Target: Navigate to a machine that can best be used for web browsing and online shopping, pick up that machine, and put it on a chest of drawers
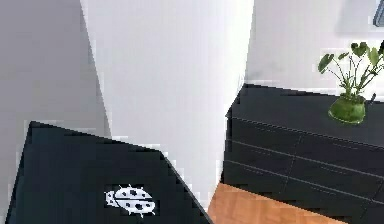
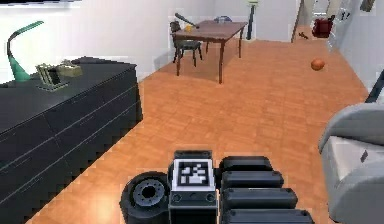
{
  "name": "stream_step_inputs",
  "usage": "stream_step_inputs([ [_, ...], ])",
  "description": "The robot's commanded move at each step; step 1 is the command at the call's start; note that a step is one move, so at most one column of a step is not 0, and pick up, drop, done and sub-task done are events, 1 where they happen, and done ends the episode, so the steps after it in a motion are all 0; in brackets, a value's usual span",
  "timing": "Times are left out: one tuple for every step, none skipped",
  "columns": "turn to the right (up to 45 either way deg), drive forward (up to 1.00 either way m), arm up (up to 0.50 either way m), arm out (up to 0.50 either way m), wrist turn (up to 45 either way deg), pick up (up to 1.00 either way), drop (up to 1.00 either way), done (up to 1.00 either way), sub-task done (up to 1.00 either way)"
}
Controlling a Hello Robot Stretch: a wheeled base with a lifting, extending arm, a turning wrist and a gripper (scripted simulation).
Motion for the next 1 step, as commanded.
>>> stream_step_inputs([
  [45.0, 0.00, 0.00, 0.00, 0.0, 0.00, 0.00, 0.00, 0.00],
])
